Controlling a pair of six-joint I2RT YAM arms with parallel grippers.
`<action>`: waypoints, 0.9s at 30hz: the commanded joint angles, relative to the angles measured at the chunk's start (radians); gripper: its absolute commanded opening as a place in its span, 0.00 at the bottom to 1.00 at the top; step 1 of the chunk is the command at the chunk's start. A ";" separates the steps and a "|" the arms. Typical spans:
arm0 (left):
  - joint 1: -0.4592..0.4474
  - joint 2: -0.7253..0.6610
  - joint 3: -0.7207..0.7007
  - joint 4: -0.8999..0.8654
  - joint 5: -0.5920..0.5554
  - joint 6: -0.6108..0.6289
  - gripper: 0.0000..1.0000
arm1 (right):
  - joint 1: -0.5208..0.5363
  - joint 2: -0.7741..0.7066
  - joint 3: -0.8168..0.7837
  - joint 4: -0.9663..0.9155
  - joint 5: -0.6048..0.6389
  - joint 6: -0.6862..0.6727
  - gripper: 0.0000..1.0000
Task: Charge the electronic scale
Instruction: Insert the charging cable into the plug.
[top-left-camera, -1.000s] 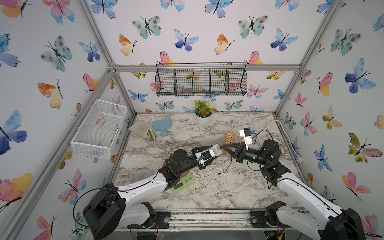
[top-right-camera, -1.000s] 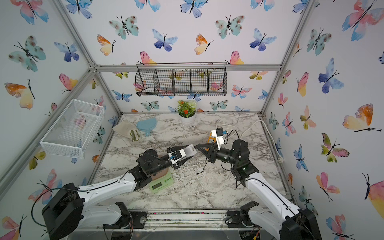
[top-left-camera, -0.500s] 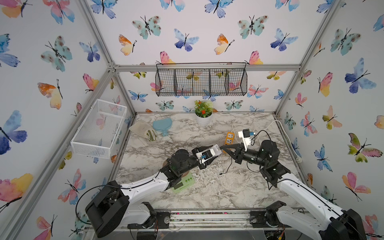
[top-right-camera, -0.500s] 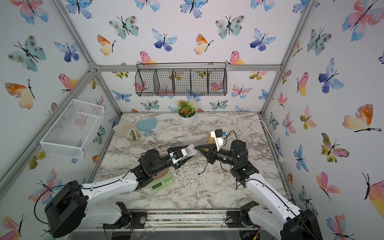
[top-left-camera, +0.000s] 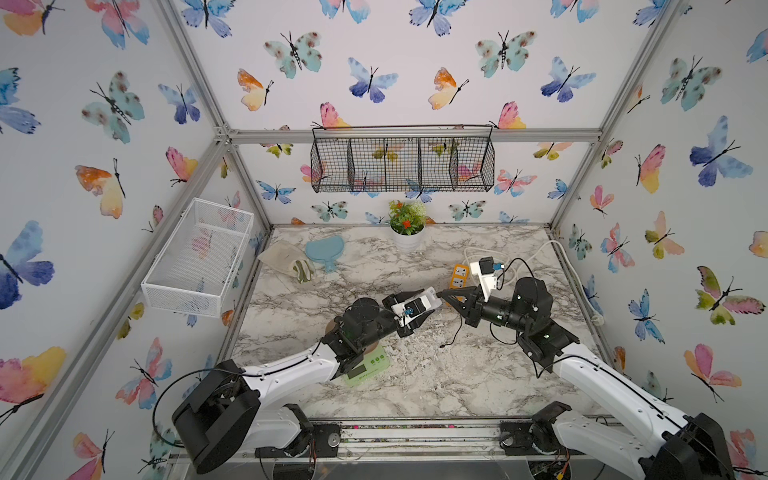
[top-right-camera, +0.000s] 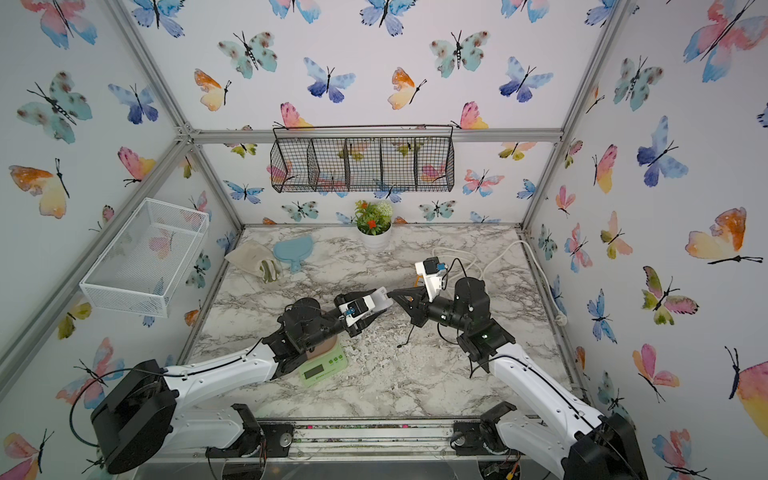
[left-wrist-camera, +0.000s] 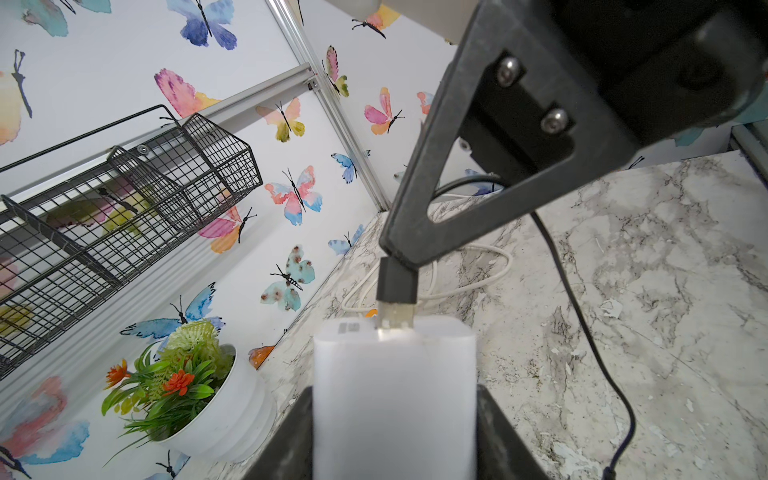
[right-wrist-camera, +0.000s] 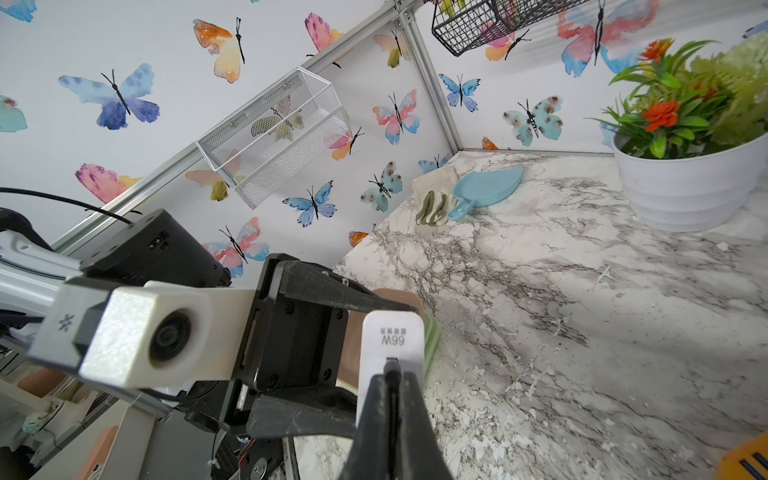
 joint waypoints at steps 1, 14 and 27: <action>0.000 0.008 0.050 0.073 -0.029 0.018 0.06 | 0.037 0.007 0.027 -0.079 -0.002 -0.017 0.02; -0.009 0.019 0.057 0.076 -0.043 0.045 0.05 | 0.061 0.030 0.057 -0.113 0.034 -0.016 0.02; -0.011 -0.005 0.041 0.113 -0.020 0.027 0.05 | 0.069 0.045 0.042 -0.087 0.028 -0.015 0.02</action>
